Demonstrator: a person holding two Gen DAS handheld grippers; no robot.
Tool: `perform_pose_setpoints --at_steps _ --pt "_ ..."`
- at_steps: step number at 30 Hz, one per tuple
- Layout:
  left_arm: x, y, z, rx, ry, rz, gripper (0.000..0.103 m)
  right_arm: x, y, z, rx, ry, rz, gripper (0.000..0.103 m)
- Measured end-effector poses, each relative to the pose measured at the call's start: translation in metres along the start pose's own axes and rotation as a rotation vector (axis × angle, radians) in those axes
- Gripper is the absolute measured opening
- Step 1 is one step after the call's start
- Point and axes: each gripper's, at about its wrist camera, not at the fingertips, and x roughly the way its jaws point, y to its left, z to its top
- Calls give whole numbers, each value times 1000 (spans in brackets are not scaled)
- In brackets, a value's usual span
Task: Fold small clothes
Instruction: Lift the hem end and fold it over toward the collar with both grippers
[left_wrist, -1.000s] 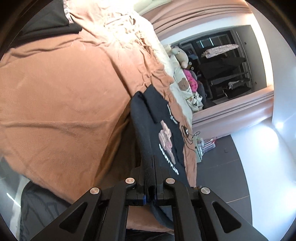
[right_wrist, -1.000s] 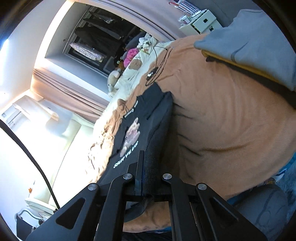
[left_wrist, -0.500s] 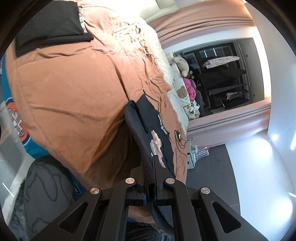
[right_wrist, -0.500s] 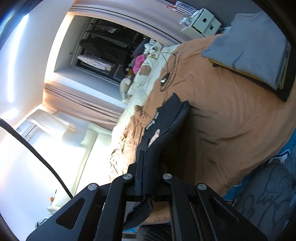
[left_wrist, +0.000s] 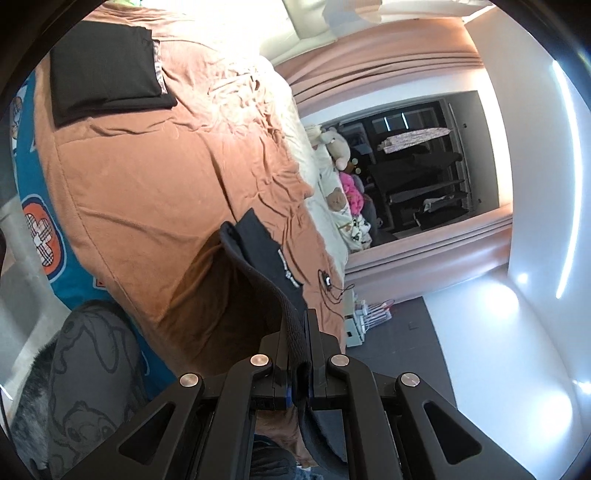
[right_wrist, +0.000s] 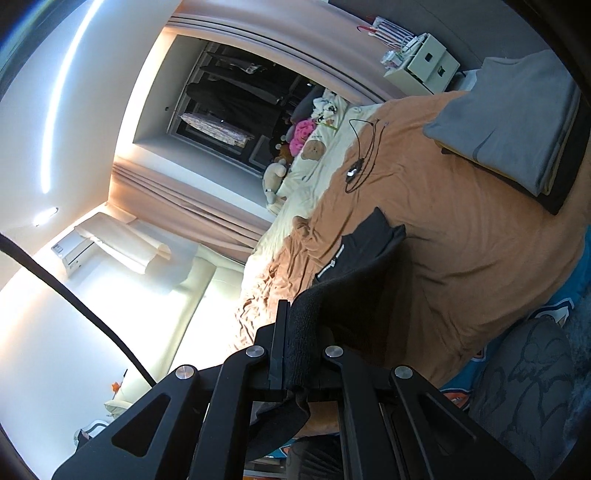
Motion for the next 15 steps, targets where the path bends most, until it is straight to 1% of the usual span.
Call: perform_pose_setpoints --at_steps 3,6,8,15 --pt "-10 -5 -2 3 -16 -10 4 -1 -2 2 -5 -3 15 1" --pt "-12 -8 -3 2 -22 -4 4 3 -6 4 -9 -6 24 1" --pt "-10 -10 -3 10 -21 -9 4 10 -10 8 -11 -1 28 1" --pt "9 0 4 -10 -13 35 4 45 -37 28 5 16 4 1"
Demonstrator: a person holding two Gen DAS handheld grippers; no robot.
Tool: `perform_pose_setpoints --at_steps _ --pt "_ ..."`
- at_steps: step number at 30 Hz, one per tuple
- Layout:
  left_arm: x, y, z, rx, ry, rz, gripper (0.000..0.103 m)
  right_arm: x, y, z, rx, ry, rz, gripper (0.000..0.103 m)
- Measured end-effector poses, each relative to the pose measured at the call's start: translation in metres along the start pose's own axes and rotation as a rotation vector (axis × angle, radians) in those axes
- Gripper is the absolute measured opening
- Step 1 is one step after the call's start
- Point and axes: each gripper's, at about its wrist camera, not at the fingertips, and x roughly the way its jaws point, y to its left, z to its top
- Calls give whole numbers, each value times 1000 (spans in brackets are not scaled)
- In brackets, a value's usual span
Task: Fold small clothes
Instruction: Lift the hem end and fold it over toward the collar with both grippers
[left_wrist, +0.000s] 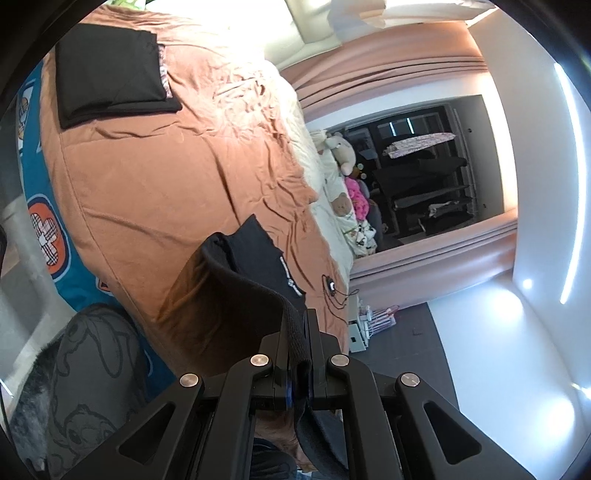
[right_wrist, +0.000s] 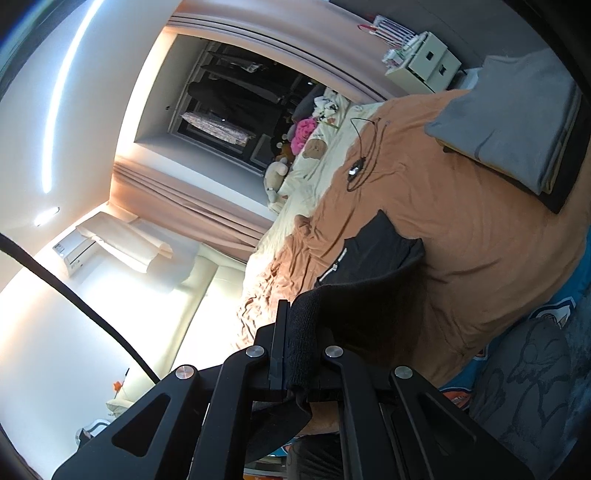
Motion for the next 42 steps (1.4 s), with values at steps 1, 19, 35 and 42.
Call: perform_pose_setpoints --at_steps 1,19,35,42 --pt "5 1 2 -3 3 8 4 9 -6 4 8 3 -11 1" --pt "120 -21 60 10 37 101 4 131 -13 74 49 42 -106 1" --pt "248 -19 109 32 97 261 4 234 -14 129 52 142 -214 1" --pt "298 1 129 7 111 340 4 282 -15 151 64 160 -256 1"
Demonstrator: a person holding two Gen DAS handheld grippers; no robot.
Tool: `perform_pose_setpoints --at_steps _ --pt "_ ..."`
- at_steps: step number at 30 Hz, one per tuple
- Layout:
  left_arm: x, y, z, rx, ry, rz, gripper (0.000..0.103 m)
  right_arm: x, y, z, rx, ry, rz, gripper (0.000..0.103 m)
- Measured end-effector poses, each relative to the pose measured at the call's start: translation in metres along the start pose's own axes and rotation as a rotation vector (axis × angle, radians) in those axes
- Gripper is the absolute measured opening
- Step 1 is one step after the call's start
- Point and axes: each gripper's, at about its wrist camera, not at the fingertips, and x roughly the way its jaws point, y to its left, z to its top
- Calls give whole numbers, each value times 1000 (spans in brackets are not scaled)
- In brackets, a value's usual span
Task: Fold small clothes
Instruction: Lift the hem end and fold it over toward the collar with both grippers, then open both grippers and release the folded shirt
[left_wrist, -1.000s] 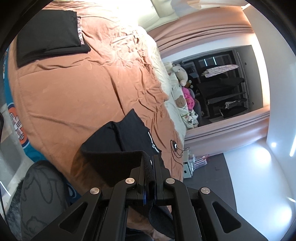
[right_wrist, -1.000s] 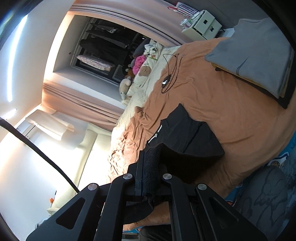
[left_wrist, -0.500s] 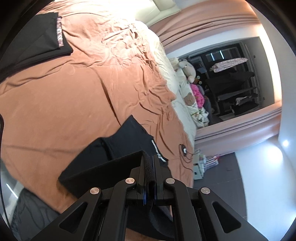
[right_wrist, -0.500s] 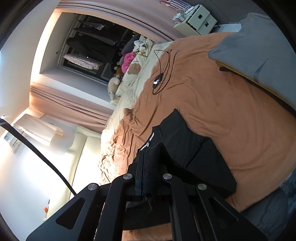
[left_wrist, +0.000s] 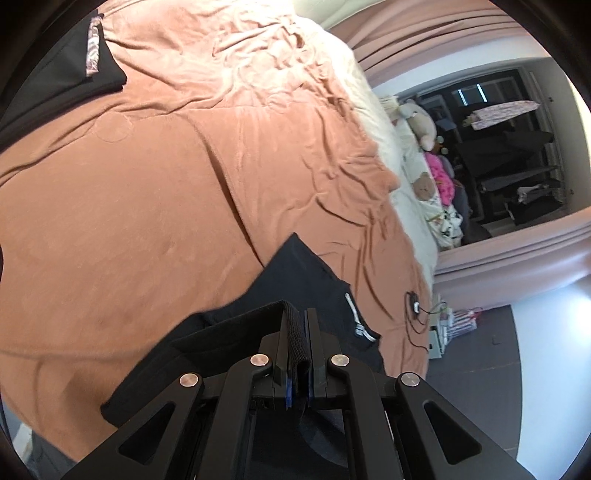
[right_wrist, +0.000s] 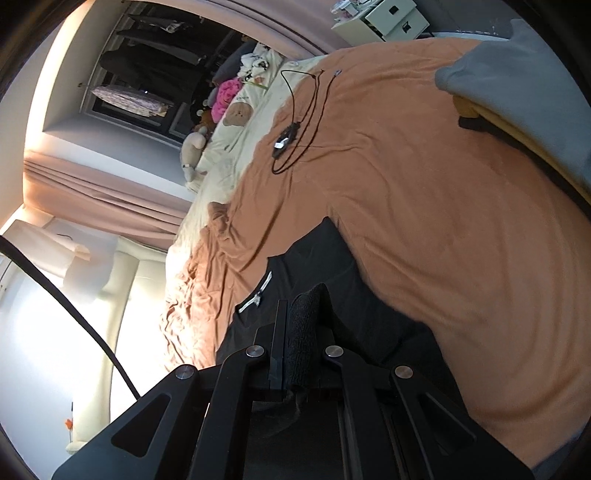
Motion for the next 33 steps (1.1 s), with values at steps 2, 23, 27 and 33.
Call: perform_pose_setpoints --at_steps 2,23,27,33 --pt "15 -2 6 -1 8 23 4 11 1 6 3 4 -12 1" --pt "146 -11 52 64 62 189 5 84 10 34 46 52 -163 2" --pt "160 -12 52 136 66 271 20 81 15 29 38 33 -147 16" --pt "150 -20 53 268 29 327 61 50 33 16 -113 -17 -172 62"
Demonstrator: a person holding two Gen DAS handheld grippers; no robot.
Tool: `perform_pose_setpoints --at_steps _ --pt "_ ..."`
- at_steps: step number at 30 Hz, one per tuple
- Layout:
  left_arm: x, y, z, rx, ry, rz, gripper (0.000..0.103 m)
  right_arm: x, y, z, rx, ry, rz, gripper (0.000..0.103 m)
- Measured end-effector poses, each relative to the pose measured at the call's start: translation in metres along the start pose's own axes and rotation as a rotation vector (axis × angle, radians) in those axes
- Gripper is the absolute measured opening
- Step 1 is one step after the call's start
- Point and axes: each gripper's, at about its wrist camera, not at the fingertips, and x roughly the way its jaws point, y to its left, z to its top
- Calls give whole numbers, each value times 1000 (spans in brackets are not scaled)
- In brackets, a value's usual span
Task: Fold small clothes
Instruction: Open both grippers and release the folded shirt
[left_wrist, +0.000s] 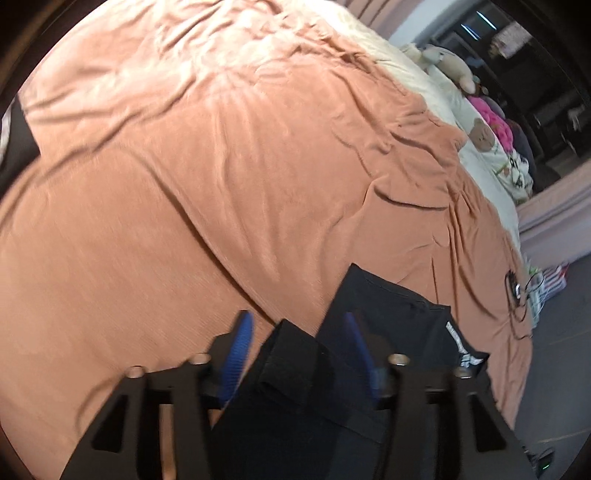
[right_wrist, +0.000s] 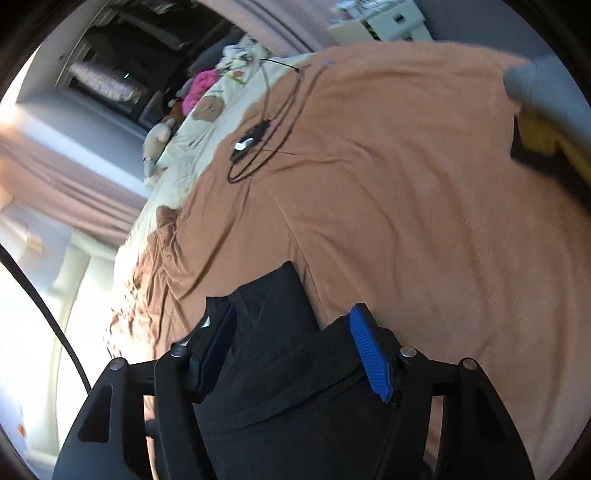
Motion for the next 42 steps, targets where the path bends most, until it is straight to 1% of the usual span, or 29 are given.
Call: perform_pose_setpoints --at_steps 3,7,9,13,14,15,16,17,19,25,28,30,33,36,39,42 --pt "-4 -10 -4 128 21 28 61 -7 3 -10 -95 44 -51 62" --pt "-5 -23 -24 337 75 99 62 -17 10 -27 -251 110 -153 62" --pt "-4 -25 -36 408 95 123 66 -20 15 -36 -310 140 -190 62" --pt "-1 -27 -52 488 123 160 69 -23 26 -57 -420 202 -242 63" --pt "0 -28 -56 506 130 170 70 -23 29 -63 -448 216 -255 65" --pt "1 -29 -59 524 139 179 72 -24 32 -69 -476 229 -271 71" --pt "2 -29 -63 546 149 189 74 -23 36 -71 -495 237 -282 74" --pt "4 -29 -66 564 158 199 76 -21 43 -74 -522 247 -295 75" --pt "7 -29 -72 606 170 228 76 -19 49 -79 -559 262 -321 75" --pt "25 -27 -82 680 197 311 76 -2 49 -89 -634 309 -421 75" --pt "37 -30 -79 700 191 336 77 17 56 -85 -654 321 -445 75" --pt "45 -34 -75 710 173 357 83 25 59 -85 -679 319 -462 75" --pt "55 -40 -67 725 145 378 88 38 60 -78 -711 309 -475 75" --pt "64 -48 -58 732 124 379 89 52 65 -71 -730 300 -477 75" --pt "73 -59 -46 751 91 399 89 67 67 -60 -747 284 -486 75" --pt "83 -72 -33 768 75 418 89 82 73 -51 -765 268 -504 75"
